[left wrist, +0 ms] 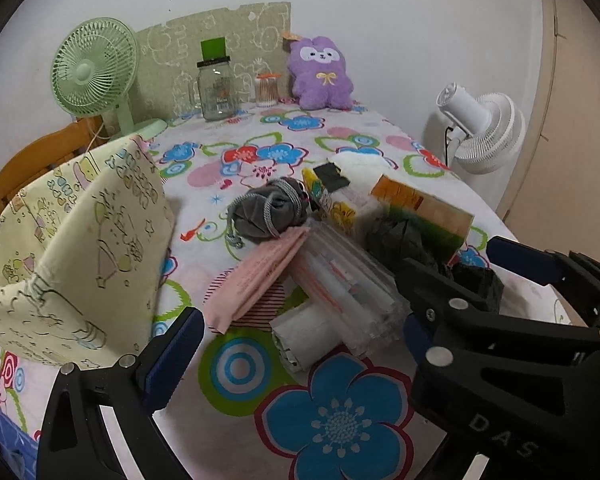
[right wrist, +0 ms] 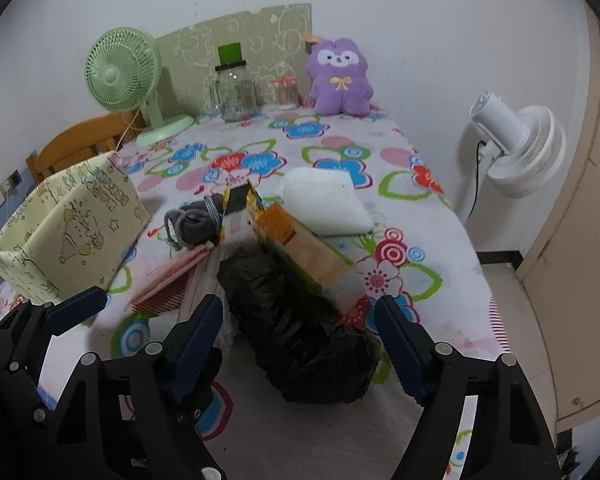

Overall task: Organize soft objects
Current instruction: 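Move the right tool down to the black plastic-wrapped bundle and close on it, then grasp the clear bag of straws with the left tool while the right tool lifts the black bundle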

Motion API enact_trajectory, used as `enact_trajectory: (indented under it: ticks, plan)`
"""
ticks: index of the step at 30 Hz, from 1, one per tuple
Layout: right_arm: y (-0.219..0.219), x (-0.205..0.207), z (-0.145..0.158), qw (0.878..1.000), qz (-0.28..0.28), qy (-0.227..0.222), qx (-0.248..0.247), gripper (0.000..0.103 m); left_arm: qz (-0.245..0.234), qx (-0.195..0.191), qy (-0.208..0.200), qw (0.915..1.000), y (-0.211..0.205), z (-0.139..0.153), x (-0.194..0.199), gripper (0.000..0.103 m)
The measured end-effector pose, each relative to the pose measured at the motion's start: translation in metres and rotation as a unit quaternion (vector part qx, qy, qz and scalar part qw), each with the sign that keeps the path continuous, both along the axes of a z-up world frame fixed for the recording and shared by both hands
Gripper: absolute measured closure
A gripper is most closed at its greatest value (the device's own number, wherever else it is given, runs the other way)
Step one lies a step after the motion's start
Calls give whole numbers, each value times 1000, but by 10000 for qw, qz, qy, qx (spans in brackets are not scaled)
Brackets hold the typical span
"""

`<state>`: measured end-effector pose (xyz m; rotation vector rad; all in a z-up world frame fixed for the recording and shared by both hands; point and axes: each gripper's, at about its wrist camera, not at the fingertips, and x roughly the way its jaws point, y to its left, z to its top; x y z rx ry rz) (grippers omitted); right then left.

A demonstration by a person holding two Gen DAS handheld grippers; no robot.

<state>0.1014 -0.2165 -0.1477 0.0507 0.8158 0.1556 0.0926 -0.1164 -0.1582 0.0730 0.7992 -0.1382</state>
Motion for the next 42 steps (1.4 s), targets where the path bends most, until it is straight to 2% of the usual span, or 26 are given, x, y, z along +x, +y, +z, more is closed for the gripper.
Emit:
enact_trajectory:
  ticks: [4, 6, 9, 19, 24, 30, 32, 33, 35, 37, 42]
  plan:
    - [3, 7, -8, 9999, 68, 145, 62, 32, -41, 34, 42, 10000, -1, -4, 1, 2]
    - [4, 10, -12, 9995, 131, 243, 128, 47, -89, 64, 85, 9999, -3, -6, 2, 2]
    - [7, 12, -15, 9990, 246, 346, 140, 58, -135, 130, 120, 9998, -5, -8, 3, 2]
    - [-3, 4, 6, 9992, 296, 151, 233, 61, -177, 19, -34, 9998, -15, 6, 2, 2]
    - [-11, 3, 14, 9996, 150, 37, 232, 61, -179, -176, 21, 9997, -18, 10, 9, 3]
    - [-15, 8, 16, 9996, 64, 16, 258, 61, -152, -212, 154, 9995, -21, 6, 21, 16]
    - [-14, 10, 15, 9996, 76, 38, 271, 61, -112, -176, 209, 9996, -21, 3, 24, 30]
    - [-13, 11, 14, 9996, 92, 53, 279, 61, -133, -199, 261, 9994, -20, 1, 26, 33]
    - [-11, 13, 12, 9995, 114, 80, 288, 61, -137, -272, 374, 9988, -18, -3, 29, 47]
    - [-9, 15, 10, 9995, 128, 110, 285, 61, -111, -310, 488, 9983, -16, -6, 31, 57]
    - [-4, 17, 9, 9994, 150, 158, 277, 61, -187, -347, 499, 9980, -13, -6, 30, 69]
